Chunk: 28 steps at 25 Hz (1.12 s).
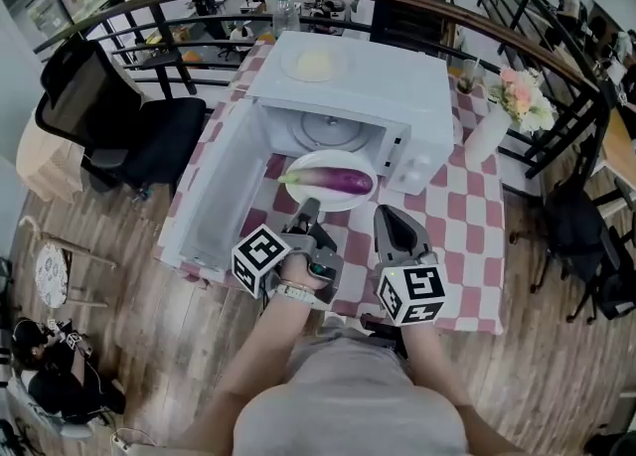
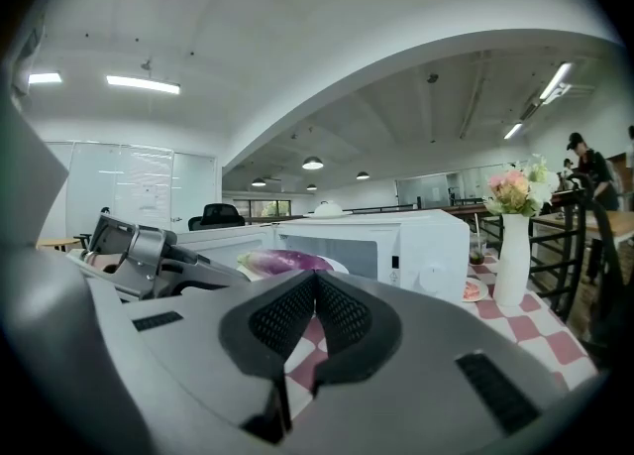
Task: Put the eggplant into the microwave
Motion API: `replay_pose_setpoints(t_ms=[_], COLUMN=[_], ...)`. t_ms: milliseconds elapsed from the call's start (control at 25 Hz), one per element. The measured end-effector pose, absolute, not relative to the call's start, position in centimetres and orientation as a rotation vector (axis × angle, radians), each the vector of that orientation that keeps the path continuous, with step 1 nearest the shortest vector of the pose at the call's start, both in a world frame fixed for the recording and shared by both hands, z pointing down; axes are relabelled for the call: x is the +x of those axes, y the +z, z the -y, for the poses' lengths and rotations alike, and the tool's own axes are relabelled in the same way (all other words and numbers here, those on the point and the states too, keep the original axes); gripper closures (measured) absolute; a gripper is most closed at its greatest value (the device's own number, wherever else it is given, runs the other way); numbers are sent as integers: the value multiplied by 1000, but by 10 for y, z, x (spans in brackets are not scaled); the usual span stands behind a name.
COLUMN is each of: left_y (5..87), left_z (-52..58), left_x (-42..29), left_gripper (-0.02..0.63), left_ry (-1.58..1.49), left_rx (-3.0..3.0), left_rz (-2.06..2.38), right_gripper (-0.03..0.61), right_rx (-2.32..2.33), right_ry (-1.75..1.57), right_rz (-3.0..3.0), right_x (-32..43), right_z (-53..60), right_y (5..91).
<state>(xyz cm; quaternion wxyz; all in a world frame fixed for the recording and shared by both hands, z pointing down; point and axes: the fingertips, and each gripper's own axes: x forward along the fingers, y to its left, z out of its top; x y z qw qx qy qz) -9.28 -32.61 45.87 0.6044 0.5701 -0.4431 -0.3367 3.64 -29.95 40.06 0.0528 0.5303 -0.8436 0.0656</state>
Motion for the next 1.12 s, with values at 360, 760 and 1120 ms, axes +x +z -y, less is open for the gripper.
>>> replay_pose_setpoints(t_ms=[360, 760, 1120], left_y=[471, 489, 522], left_z=[370, 408, 433], left_x=[-94, -104, -104], left_gripper=[592, 592, 592], left_ry=[-825, -782, -719], left_rx=[1273, 1297, 1309], left_rz=[1064, 1082, 1046], right_gripper=[554, 554, 554], right_rx=[1496, 1459, 1550], right_ry=[176, 158, 165], right_rz=[2592, 2585, 2549], right_x=[39, 17, 9], right_z=[336, 362, 376], right_y=[402, 418, 447])
